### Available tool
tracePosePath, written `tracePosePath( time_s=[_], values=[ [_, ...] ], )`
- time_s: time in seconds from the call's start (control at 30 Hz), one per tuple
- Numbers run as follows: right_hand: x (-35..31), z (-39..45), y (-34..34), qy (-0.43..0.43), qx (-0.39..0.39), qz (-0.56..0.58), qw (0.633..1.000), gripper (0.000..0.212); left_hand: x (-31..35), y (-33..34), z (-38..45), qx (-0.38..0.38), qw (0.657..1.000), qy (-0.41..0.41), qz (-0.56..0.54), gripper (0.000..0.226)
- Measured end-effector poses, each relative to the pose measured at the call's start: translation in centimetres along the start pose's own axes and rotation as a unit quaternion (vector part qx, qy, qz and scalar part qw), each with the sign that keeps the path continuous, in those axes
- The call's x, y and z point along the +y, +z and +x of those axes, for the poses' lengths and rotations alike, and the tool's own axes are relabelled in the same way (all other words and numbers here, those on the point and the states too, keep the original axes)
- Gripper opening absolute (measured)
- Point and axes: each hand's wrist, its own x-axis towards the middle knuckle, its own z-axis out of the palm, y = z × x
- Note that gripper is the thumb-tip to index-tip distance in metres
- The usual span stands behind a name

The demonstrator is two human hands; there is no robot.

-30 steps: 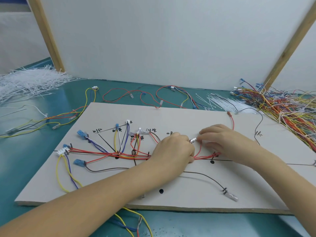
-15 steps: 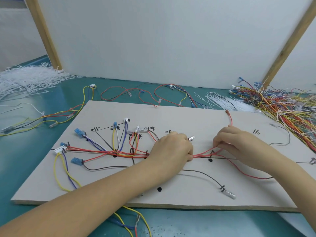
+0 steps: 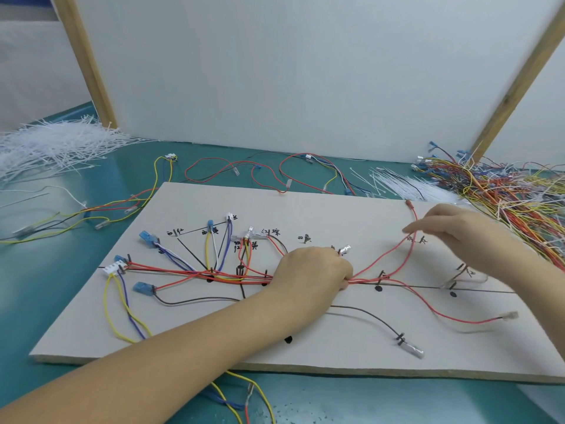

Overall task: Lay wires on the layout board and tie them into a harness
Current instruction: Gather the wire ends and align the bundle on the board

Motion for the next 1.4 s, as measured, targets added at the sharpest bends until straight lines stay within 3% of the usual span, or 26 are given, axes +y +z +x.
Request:
tracePosePath(
  time_s=[0.23, 0.43, 0.63, 0.77, 0.87, 1.1, 1.23, 1.4],
  values=[
    [2.3, 0.3, -1.9, 0.014, -0.011, -0.069, 0.997, 0.036, 0.0, 0.5, 0.3, -0.001, 1.0, 0.009, -0.008, 0.018],
    [3.0, -0.6, -1.0, 0.015, 0.003, -0.048, 0.999, 0.037, -0.4, 0.4, 0.4, 0.02, 0.997, -0.016, -0.077, 0.025],
    [2.5, -1.4, -1.2, 0.095, -0.208, 0.009, 0.973, 0.032, -0.2, 0.2, 0.4, 0.0, 0.998, -0.014, -0.054, 0.019],
    [-1.3, -1.4, -0.2, 0.016, -0.144, 0.085, 0.986, 0.04, 0.0, 0.4, 0.3, 0.003, 0.999, -0.015, -0.04, 0.019],
    [-4.6, -1.0, 1.1, -0.054, -0.124, 0.131, 0.982, 0.027, -0.1, 0.4, 0.3, 0.003, 0.999, -0.015, -0.038, 0.019],
    [-4.9, -1.1, 2.2, -0.048, -0.113, 0.108, 0.986, 0.015, -2.3, -2.6, -0.7, -0.036, 0.988, 0.032, -0.147, 0.017],
    [-5.0, -1.0, 2.6, -0.038, -0.111, 0.115, 0.986, 0.019, -7.0, -5.1, -1.9, -0.094, 0.995, 0.026, -0.016, 0.028],
    [-5.0, 0.0, 2.4, 0.015, -0.142, 0.114, 0.983, 0.027, -9.6, -5.7, -2.3, -0.175, 0.982, 0.016, 0.075, 0.022]
  ],
)
